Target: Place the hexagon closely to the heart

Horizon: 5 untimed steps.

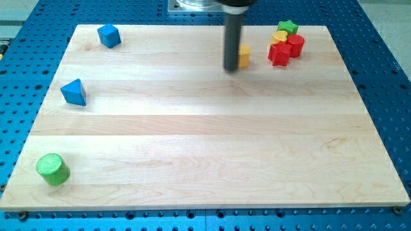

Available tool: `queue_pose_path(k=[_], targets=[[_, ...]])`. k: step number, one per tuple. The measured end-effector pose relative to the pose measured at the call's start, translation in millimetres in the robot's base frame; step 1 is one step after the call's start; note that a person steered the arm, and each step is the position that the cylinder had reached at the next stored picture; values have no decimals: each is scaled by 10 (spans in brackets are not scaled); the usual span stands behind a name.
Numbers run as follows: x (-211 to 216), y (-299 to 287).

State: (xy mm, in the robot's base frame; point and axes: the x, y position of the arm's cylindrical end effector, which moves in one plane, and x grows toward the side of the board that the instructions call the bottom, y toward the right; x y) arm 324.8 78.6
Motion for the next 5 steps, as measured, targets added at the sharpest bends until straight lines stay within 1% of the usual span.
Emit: queue_pose_path(k=[1, 3, 4, 5], targets=[[72, -301], [52, -55], [-133, 199], [-128, 225]])
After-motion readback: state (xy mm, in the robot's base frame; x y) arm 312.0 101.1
